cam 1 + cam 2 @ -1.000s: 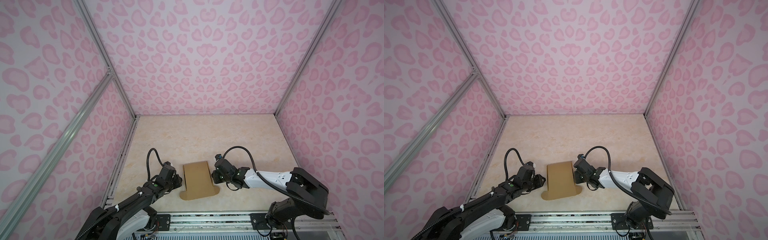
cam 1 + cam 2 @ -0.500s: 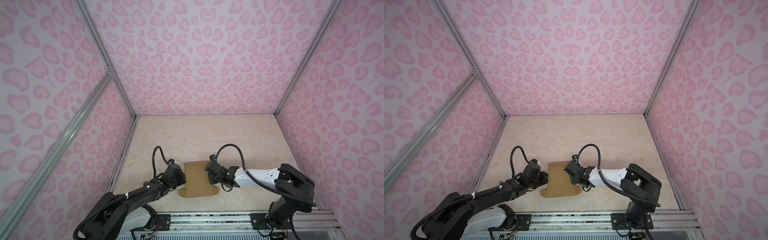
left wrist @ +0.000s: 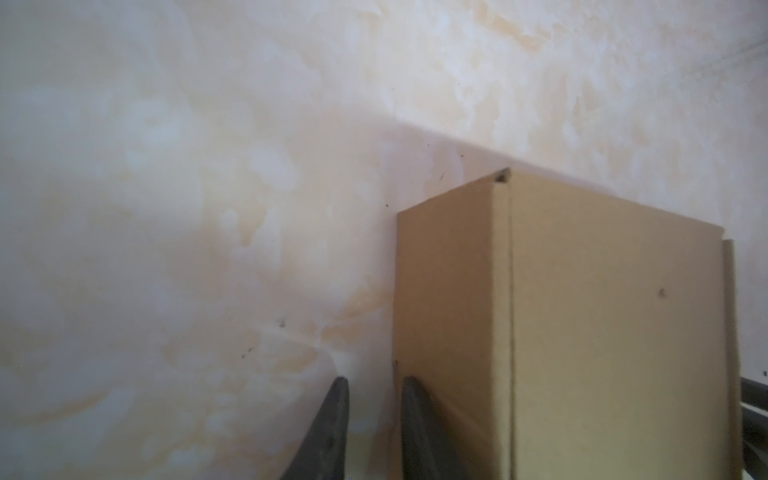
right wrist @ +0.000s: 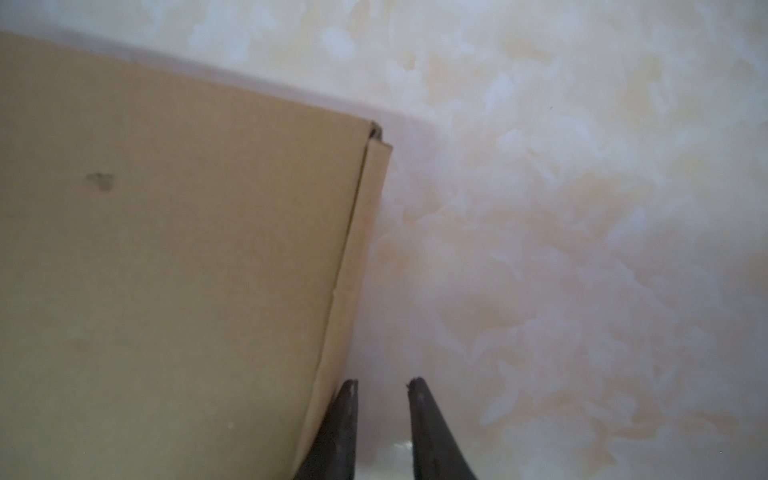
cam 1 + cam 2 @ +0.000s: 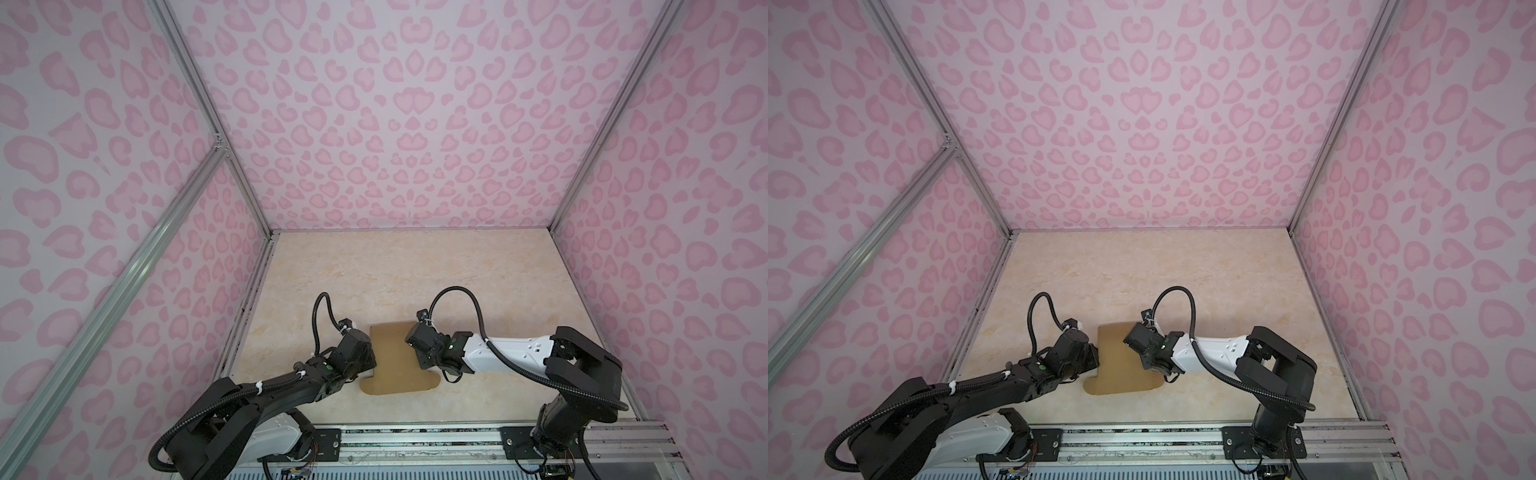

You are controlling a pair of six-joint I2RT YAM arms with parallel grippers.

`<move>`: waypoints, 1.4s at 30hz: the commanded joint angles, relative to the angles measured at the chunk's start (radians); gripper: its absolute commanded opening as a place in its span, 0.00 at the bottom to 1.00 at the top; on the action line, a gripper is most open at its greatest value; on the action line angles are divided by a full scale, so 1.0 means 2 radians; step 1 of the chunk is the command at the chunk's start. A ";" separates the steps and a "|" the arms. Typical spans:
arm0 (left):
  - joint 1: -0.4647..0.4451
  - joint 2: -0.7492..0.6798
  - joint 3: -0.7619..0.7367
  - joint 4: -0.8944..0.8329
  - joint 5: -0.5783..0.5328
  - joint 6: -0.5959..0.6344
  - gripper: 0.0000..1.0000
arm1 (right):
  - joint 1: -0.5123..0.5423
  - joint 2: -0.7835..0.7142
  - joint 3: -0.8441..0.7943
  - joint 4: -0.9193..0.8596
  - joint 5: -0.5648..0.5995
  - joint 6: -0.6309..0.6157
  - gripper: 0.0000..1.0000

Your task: Fold the paper box

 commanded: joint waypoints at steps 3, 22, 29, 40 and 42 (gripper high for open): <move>-0.009 -0.004 0.000 0.104 0.101 -0.012 0.28 | 0.007 0.001 -0.003 0.154 -0.159 0.010 0.27; 0.056 -0.128 0.016 -0.078 0.078 0.073 0.45 | -0.045 -0.058 -0.019 0.047 -0.083 -0.039 0.30; 0.059 -0.122 0.023 -0.129 0.070 0.084 0.45 | -0.056 -0.051 -0.027 0.023 -0.069 -0.041 0.37; 0.074 -0.143 0.058 -0.179 0.065 0.095 0.44 | -0.074 -0.071 -0.029 0.000 -0.052 -0.053 0.44; 0.073 -0.158 0.064 -0.179 0.069 0.082 0.45 | -0.074 -0.085 -0.033 0.005 -0.058 -0.054 0.42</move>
